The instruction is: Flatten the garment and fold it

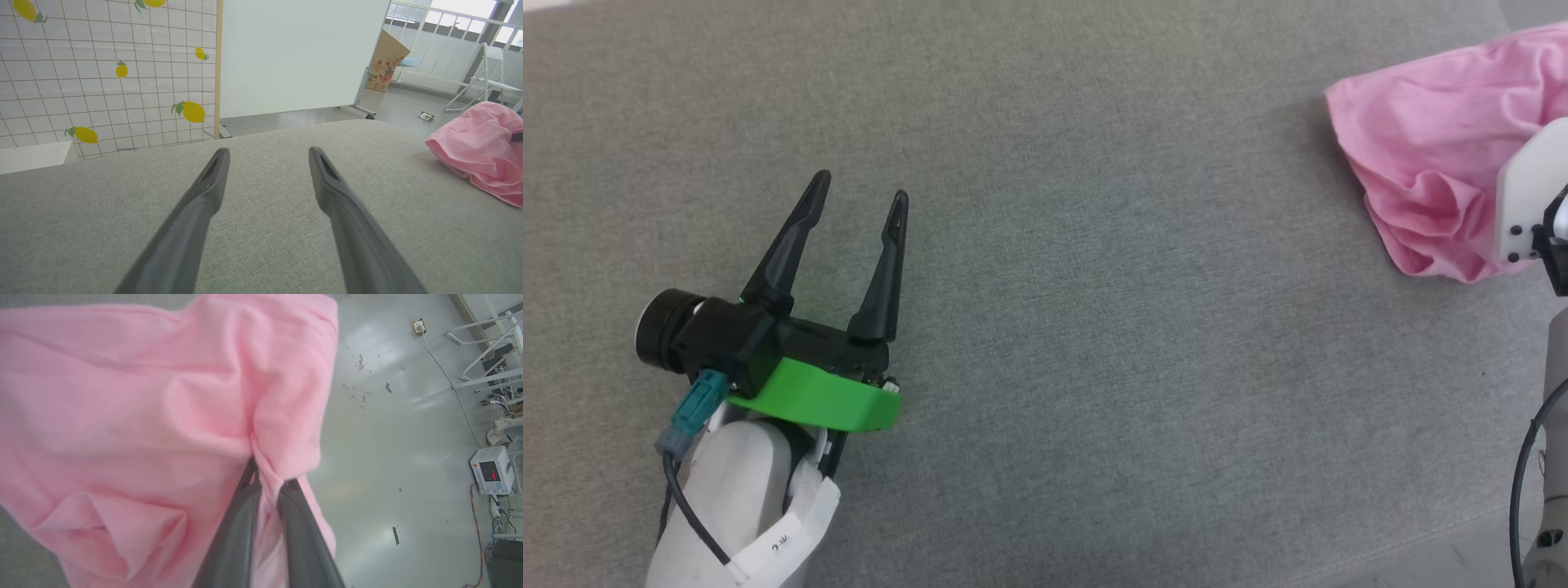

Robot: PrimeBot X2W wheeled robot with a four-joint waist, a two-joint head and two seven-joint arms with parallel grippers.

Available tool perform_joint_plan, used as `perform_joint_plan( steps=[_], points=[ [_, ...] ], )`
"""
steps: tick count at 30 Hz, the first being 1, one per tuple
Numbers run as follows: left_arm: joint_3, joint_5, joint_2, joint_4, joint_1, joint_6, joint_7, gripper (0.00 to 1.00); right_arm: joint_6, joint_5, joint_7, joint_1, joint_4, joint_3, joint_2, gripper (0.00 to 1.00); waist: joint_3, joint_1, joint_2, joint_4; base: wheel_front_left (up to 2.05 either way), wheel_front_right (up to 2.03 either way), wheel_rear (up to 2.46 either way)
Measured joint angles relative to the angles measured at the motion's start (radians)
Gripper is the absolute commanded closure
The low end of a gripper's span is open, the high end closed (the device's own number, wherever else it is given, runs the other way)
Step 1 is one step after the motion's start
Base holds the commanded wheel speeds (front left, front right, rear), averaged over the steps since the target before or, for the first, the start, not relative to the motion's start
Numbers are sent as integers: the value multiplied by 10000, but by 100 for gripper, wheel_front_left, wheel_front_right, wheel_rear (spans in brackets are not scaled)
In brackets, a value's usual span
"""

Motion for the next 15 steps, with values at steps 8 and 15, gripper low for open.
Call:
perform_joint_plan(
  steps=[8,15],
  points=[
    [140,-46,-117,130,14,0,0,0,2,-859,-1055,-222,510,-1231,401,0,40,1,0,70,0,0,0],
    [290,-280,-752,476,381,0,0,0,2,153,-2857,-169,589,-1195,451,0,-793,0,0,316,0,0,0]
  ],
)
